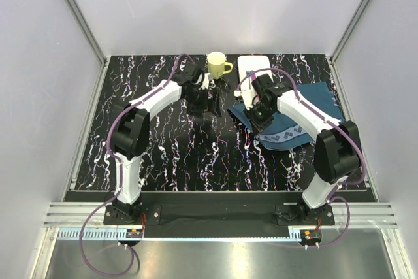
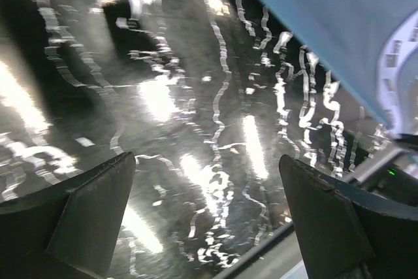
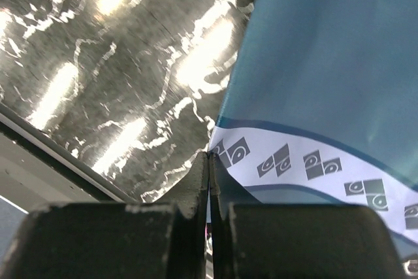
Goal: Set the dinner table for one person
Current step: Move the napkin to the center of the board.
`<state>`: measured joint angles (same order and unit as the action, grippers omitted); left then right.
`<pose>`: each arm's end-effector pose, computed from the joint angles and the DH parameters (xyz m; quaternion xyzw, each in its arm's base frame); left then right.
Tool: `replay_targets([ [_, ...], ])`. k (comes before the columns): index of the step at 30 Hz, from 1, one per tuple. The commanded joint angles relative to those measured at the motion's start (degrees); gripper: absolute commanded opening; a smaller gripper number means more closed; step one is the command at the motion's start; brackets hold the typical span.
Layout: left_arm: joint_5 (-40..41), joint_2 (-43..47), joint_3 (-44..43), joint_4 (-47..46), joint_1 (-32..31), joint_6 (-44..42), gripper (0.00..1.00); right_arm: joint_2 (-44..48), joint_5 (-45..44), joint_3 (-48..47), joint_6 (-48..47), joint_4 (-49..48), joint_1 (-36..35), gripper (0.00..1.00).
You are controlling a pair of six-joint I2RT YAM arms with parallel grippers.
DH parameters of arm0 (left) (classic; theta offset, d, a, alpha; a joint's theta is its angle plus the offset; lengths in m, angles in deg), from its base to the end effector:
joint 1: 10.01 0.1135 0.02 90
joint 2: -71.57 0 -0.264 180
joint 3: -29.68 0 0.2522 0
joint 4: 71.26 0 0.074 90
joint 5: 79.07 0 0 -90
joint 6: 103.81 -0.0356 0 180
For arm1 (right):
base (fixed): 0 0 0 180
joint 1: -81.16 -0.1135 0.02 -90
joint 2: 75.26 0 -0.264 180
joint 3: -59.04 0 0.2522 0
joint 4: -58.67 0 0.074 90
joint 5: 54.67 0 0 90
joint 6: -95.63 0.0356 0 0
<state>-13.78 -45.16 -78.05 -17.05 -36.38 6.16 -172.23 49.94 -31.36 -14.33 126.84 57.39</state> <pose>0.3838 -0.2069 0.2149 0.1025 0.9460 -0.2804 0.1261 0.2994 0.1417 0.2421 -0.3818 0.9061 0.1303 0.1274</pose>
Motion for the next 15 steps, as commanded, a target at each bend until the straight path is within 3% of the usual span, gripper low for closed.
replay_targets([
  [1, -5.44, -0.34, -4.81, -2.30, -1.05, 3.32, 0.99, -1.47, 3.14, -4.21, 2.21, -2.82, -2.68, 0.00],
  [15, -5.35, -2.80, -6.13, -3.71, -2.55, 5.26, 0.99, -6.65, 4.55, -12.12, 3.18, -4.23, -8.04, 0.00],
])
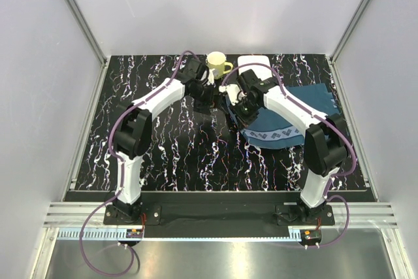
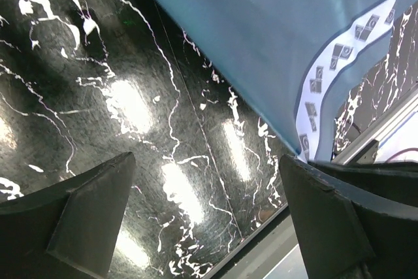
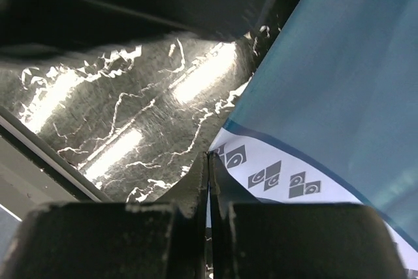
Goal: Set the dinner table for one person
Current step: Move the napkin to the center of the board.
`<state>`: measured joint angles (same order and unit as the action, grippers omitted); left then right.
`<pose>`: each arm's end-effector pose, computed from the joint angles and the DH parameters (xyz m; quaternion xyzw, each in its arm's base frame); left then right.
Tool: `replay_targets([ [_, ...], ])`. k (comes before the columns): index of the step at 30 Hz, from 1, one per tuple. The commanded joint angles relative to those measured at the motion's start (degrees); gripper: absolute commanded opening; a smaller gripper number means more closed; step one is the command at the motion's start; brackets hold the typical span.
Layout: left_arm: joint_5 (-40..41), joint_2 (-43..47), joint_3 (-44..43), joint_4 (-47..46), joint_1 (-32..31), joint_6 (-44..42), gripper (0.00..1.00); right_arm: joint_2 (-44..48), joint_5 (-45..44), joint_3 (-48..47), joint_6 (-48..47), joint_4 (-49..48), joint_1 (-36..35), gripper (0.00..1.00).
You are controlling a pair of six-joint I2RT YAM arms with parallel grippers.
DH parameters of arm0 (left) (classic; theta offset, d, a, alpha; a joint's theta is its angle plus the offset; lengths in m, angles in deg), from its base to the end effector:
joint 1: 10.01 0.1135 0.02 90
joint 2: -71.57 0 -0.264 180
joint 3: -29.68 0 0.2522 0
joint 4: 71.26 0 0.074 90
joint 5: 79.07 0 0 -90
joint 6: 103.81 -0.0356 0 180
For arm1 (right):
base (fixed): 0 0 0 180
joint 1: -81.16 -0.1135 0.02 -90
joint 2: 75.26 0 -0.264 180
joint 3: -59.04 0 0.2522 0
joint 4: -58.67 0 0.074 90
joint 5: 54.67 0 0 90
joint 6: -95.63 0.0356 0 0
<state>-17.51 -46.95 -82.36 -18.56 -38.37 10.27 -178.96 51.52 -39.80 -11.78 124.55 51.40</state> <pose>0.3885 -0.2290 0.2266 0.1001 0.9314 -0.3263 0.1264 0.3158 0.1920 0.2465 -0.4121 0.8851 0.1558 0.1497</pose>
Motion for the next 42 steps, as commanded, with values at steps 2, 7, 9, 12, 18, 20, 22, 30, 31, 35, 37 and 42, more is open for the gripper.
replay_targets([
  [2, -1.61, -1.62, -2.18, -2.20, -0.56, 1.50, 0.99, -0.18, 2.89, -4.65, 0.45, -1.93, -2.41, 0.00],
  [7, -3.36, -4.79, -4.29, -2.29, -0.29, 2.29, 0.99, -0.98, 2.63, -5.98, 0.53, -1.93, -3.72, 0.00],
  [9, -2.93, -6.02, -4.55, -2.64, -0.03, 3.43, 0.99, -0.71, 2.36, -6.06, 0.27, -1.93, -4.17, 0.00],
  [12, -3.90, -7.86, -5.60, -2.90, 0.15, 4.31, 0.99, -0.54, 2.10, -5.98, 0.18, -2.02, -5.04, 0.00],
  [18, -3.55, -9.71, -7.89, -3.08, 0.06, 4.75, 0.83, -0.54, 1.39, -6.06, -0.17, -1.93, -6.28, 0.00],
  [20, -3.19, -9.63, -7.98, -3.08, 0.06, 4.66, 0.67, -0.80, 1.31, -6.41, -0.26, -2.02, -6.36, 0.00],
  [22, -2.93, -9.63, -7.98, -3.17, 0.15, 4.58, 0.49, -1.06, 1.13, -6.68, -0.34, -2.02, -6.45, 0.00],
  [30, -2.14, -9.19, -7.28, -3.17, 0.15, 4.49, 0.00, -1.50, 1.22, -7.12, -0.87, -1.93, -6.98, 0.00],
  [31, -1.97, -9.10, -7.19, -3.17, 0.15, 4.40, 0.00, -1.50, 1.22, -7.29, -1.13, -1.58, -7.15, 0.03],
  [35, -1.70, -8.31, -6.49, -3.08, 0.32, 3.88, 0.00, -0.63, 0.86, -6.59, -3.15, -1.14, -7.07, 0.85],
  [37, -1.61, -7.96, -6.14, -3.17, 0.58, 3.79, 0.00, 0.43, 0.87, -5.54, -3.86, -0.70, -7.16, 1.00],
  [42, -0.82, -6.64, -5.08, -3.08, 1.38, 2.64, 0.00, 3.58, -1.15, -2.56, -5.00, -0.35, -7.16, 1.00],
])
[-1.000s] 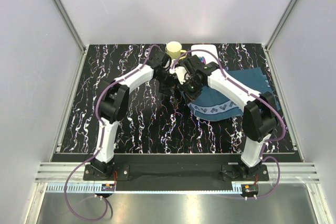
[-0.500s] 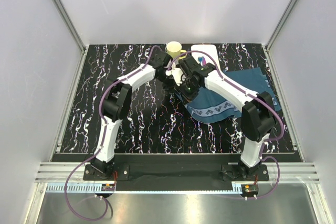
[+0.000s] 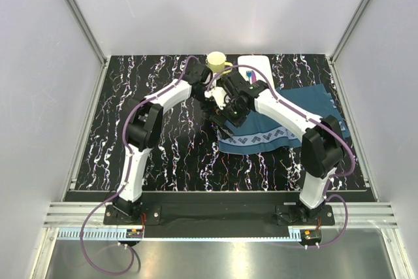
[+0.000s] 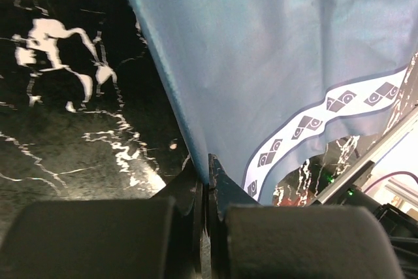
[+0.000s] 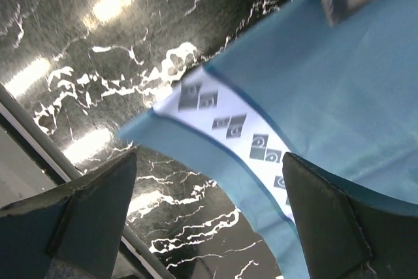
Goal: Set the dinner table for one person
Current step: Move the napkin to the center of the board.
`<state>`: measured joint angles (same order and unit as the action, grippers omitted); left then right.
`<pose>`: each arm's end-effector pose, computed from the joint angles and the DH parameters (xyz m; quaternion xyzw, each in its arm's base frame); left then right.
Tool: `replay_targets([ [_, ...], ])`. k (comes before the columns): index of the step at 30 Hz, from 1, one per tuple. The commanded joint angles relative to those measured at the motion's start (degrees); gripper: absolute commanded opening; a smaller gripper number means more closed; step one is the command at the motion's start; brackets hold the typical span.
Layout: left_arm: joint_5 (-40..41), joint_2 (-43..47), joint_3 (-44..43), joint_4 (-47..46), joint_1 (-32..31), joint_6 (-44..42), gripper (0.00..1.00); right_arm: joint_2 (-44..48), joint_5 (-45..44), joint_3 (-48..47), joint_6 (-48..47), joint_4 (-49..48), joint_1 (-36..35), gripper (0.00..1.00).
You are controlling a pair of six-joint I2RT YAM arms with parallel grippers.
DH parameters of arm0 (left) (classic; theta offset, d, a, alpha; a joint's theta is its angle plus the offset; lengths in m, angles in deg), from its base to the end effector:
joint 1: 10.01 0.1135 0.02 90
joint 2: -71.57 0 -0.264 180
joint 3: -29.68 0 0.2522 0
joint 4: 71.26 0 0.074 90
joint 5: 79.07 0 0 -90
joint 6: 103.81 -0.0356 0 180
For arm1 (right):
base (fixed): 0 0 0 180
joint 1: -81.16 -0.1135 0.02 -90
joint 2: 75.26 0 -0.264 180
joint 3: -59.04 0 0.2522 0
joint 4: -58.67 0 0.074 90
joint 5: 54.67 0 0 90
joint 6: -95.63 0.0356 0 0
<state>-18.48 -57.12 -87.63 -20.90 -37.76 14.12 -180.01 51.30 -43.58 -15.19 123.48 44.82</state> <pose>0.4184 -0.2399 0.1773 0.0605 0.9381 -0.3279 0.0938 0.3016 0.2340 0.2598 -0.4886 0.8388 0.1616 0.1778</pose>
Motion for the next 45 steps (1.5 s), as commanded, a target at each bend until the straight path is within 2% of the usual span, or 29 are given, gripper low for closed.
replay_targets([
  [1, 0.58, 3.79, 0.45, -0.74, 1.20, -1.38, 0.00, 5.25, -1.20, 2.80, -1.94, 0.81, -0.58, 1.00],
  [8, 2.86, 7.83, 3.70, 0.31, 4.10, -5.33, 0.00, 11.84, -8.74, 11.07, -2.30, -0.33, 1.53, 1.00],
  [12, 5.23, 11.08, 4.93, 3.29, 6.65, -10.77, 0.00, 13.25, -13.67, 14.93, -1.77, -2.52, 5.56, 1.00],
  [19, 8.58, 16.35, 6.78, 12.87, 12.71, -22.81, 0.00, 12.55, -15.62, 16.52, -3.17, -4.81, 13.39, 1.00],
  [27, 8.41, 18.82, 10.73, 18.32, 14.30, -30.38, 0.00, 10.62, -20.36, 15.21, -5.46, -8.41, 22.09, 1.00],
  [31, 8.75, 18.73, 12.75, 21.93, 14.56, -35.29, 0.00, 10.27, -21.15, 16.34, -5.37, -9.21, 24.38, 1.00],
  [37, 13.40, 18.29, 13.29, 23.52, 15.26, -38.73, 0.00, 9.57, -21.94, 18.90, -6.60, -10.97, 25.87, 1.00],
  [45, 19.29, 20.31, 11.26, 23.52, 15.97, -42.59, 0.00, 4.83, -21.85, 16.00, -6.43, -14.65, 29.92, 0.98],
])
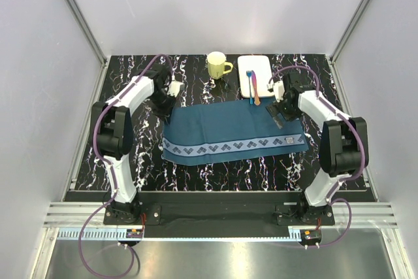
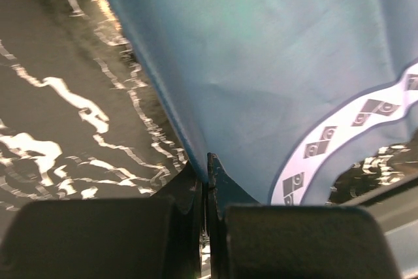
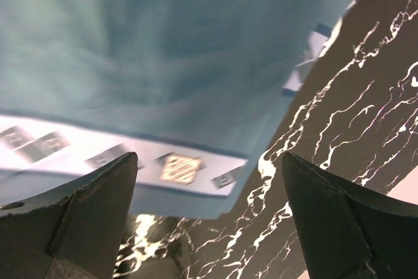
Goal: Set the dinner table for one person
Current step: Move the napkin to the center of the board.
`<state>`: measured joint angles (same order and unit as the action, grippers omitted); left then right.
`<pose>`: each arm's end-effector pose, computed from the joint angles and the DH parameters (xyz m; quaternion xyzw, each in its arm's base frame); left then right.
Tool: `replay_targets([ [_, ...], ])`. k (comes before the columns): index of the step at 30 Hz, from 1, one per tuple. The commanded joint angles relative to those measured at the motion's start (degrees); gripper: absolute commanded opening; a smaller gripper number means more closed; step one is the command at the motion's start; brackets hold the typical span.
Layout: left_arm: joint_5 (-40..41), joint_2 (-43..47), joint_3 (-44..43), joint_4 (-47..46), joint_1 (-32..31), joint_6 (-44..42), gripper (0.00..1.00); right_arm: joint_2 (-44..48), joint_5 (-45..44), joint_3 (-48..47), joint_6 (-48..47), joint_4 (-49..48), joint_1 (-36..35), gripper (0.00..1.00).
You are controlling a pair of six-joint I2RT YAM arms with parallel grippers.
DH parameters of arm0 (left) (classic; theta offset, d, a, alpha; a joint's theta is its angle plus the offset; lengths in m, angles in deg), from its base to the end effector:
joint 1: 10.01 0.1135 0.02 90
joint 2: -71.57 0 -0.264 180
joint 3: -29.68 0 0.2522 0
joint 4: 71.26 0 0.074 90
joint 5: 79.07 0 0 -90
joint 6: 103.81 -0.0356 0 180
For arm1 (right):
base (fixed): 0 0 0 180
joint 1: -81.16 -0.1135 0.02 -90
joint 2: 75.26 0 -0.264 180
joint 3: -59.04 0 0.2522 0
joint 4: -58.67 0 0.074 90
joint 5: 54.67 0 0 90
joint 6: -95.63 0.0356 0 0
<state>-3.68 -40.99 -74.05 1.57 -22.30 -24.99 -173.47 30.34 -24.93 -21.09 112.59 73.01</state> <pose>0.3755 -0.0910 0.2113 0.2103 0.9667 -0.1275 0.0709 0.3398 0.0455 0.2111 -0.2861 0.9384 -0.0727 0.1799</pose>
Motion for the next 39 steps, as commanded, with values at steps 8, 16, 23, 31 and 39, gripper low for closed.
replay_targets([
  [8, 9.16, 4.01, -2.92, 1.14, 0.61, -7.80, 0.00, -10.67, -0.10, -9.50, 2.11, -6.06, 6.21, 0.98],
  [16, 12.85, 1.37, -6.09, 1.14, 0.61, -10.09, 0.00, -16.57, -2.91, -17.49, 4.57, -8.70, 7.61, 0.98],
  [23, 14.44, 0.14, -7.58, 1.22, 0.61, -11.32, 0.09, -21.92, -6.96, -22.68, 6.42, -10.37, 7.88, 0.98],
  [31, 14.44, 0.14, -7.50, 1.49, 0.61, -11.67, 0.30, -25.01, -6.08, -26.20, 8.79, -10.37, 7.79, 0.98],
  [39, 16.37, 0.75, -6.36, -3.23, 0.61, -10.44, 0.28, -23.43, -4.94, -26.20, 9.14, -10.37, 7.79, 0.97],
])
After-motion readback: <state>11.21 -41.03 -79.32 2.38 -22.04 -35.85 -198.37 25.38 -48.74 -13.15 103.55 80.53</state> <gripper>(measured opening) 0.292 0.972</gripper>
